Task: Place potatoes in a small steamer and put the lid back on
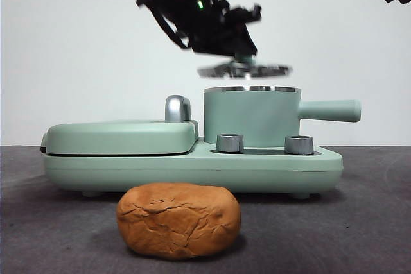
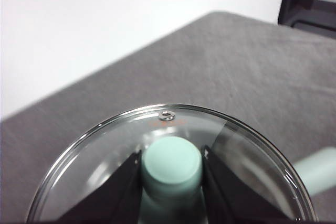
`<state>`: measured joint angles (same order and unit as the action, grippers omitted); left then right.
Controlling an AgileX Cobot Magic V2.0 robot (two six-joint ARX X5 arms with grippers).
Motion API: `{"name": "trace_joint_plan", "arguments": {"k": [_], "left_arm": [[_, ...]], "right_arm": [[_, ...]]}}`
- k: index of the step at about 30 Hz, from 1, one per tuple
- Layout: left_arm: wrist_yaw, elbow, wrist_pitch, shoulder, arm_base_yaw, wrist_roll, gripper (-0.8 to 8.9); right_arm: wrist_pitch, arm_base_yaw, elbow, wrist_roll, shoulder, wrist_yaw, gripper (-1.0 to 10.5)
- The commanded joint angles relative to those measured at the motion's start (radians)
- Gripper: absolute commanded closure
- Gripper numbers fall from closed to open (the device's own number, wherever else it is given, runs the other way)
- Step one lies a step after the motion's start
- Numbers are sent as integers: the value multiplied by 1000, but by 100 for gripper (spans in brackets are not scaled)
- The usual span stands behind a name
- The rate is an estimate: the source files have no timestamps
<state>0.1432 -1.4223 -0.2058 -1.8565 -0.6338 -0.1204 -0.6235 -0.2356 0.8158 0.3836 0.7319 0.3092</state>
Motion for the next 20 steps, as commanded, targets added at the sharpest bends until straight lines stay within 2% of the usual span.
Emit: {"name": "trace_joint_plan", "arguments": {"k": [1, 5, 8, 12, 20], "left_arm": [[2, -30, -10, 47, -7, -21, 805], [2, -30, 127, 111, -7, -15, 805], [-10, -30, 271, 169, -3, 33, 804], [-80, -28, 443, 244, 0, 62, 802], [-134, 102, 547, 420, 44, 62, 802]], "right_arm": [[9, -5, 17, -19, 6, -2, 698], [9, -5, 17, -36, 6, -1, 698], [9, -5, 17, -40, 6, 5, 698], [9, -5, 17, -52, 6, 6, 698], [8, -60, 17, -53, 10, 10, 683]]}}
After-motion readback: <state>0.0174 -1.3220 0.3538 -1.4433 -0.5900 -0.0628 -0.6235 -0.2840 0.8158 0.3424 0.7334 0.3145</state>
